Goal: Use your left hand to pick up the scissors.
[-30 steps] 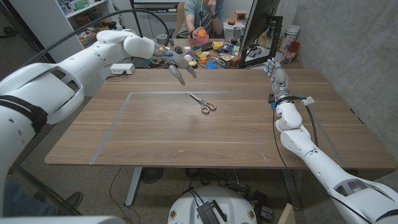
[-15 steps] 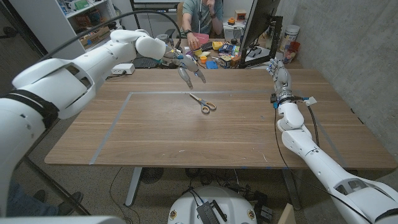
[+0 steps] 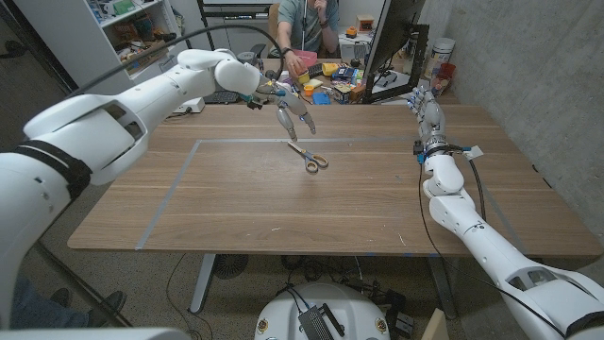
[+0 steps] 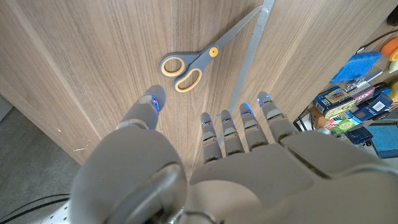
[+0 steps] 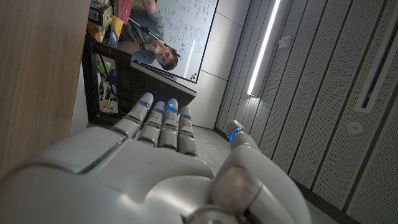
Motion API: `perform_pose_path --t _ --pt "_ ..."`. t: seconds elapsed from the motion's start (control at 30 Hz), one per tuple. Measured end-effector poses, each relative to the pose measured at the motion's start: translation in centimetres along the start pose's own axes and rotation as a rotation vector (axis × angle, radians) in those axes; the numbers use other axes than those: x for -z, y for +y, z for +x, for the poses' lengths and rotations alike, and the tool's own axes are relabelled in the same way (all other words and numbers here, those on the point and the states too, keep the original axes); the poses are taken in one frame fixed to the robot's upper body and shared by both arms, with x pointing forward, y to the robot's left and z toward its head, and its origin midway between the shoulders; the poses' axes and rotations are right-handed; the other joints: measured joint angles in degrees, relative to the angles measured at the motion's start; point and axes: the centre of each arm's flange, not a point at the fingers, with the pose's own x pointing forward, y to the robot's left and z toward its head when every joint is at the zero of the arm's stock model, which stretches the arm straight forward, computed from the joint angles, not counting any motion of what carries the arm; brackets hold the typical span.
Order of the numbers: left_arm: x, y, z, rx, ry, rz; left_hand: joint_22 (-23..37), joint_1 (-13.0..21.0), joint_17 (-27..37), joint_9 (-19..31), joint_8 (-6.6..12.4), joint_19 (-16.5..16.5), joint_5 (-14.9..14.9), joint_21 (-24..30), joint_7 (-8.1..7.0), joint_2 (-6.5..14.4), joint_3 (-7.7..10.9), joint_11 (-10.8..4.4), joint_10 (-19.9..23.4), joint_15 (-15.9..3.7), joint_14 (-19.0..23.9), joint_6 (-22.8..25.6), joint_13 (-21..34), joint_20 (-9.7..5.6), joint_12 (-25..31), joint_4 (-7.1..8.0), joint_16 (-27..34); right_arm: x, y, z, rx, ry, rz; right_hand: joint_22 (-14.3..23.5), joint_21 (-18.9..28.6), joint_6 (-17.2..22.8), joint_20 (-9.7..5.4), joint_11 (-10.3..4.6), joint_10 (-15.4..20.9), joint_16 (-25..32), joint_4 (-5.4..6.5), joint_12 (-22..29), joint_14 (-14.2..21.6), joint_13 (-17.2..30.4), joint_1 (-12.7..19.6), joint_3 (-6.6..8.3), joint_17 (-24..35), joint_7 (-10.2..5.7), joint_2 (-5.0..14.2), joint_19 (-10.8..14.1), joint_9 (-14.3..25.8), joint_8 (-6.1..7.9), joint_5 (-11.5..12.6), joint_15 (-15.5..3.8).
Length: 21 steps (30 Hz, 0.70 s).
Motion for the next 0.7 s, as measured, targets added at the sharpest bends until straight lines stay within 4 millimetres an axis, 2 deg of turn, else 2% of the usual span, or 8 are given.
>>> perform_pose_path --t 0.13,0.23,0.4,0.7 --pt "-0.6 -0.1 0.0 -0.019 0.035 0.052 0.0 0.8 0.0 0.1 1.17 0.0 0.3 0.0 0.56 0.1 -0.61 -0.35 1.2 0.14 0.3 3.2 0.3 0.00 0.8 -0.13 0.0 -0.1 -0.2 0.0 0.005 -0.006 0.002 0.0 0.0 0.3 0.00 0.00 0.0 0.0 0.00 0.0 0.0 0.0 0.0 0.00 0.0 -0.29 0.00 0.0 0.0 0.00 0.0 0.00" --pt "-1.2 -0.2 0.0 -0.030 0.060 0.095 0.0 1.4 0.0 0.1 1.22 0.0 0.3 0.0 0.60 0.1 -0.86 -0.87 2.1 -0.20 1.0 4.5 0.3 0.00 1.1 -0.38 0.3 -0.1 -0.3 0.0 0.009 -0.010 0.005 0.0 0.0 0.3 0.00 0.00 0.0 0.0 0.00 0.0 0.3 0.0 0.0 0.00 0.0 -0.29 0.00 0.0 0.0 0.00 0.0 -0.33" --pt "-2.0 -0.5 -0.1 -0.045 0.092 0.138 0.0 1.8 0.0 0.1 1.22 0.0 0.3 0.0 0.61 0.0 -1.10 -1.04 2.3 -0.33 1.6 4.4 0.6 -0.01 1.3 -0.14 0.5 -0.1 -0.5 -0.2 0.014 -0.011 0.009 0.0 -0.4 0.3 0.00 -0.22 0.2 0.0 0.00 0.0 0.6 0.0 0.0 0.00 0.0 -0.29 0.00 0.0 0.0 0.00 0.0 0.01" --pt "-2.9 -1.3 -0.4 -0.089 0.146 0.163 0.0 2.2 0.0 0.3 1.02 0.0 0.3 0.0 2.07 -0.2 -1.59 -1.04 2.3 -0.19 1.7 3.2 0.8 -0.01 1.3 -0.17 0.4 0.1 -0.5 -0.7 0.015 -0.011 0.014 0.0 -0.4 0.3 0.00 -0.21 0.2 0.0 0.00 0.0 0.6 0.0 0.0 0.00 -0.1 -0.28 0.00 0.0 0.0 0.00 0.2 0.00"
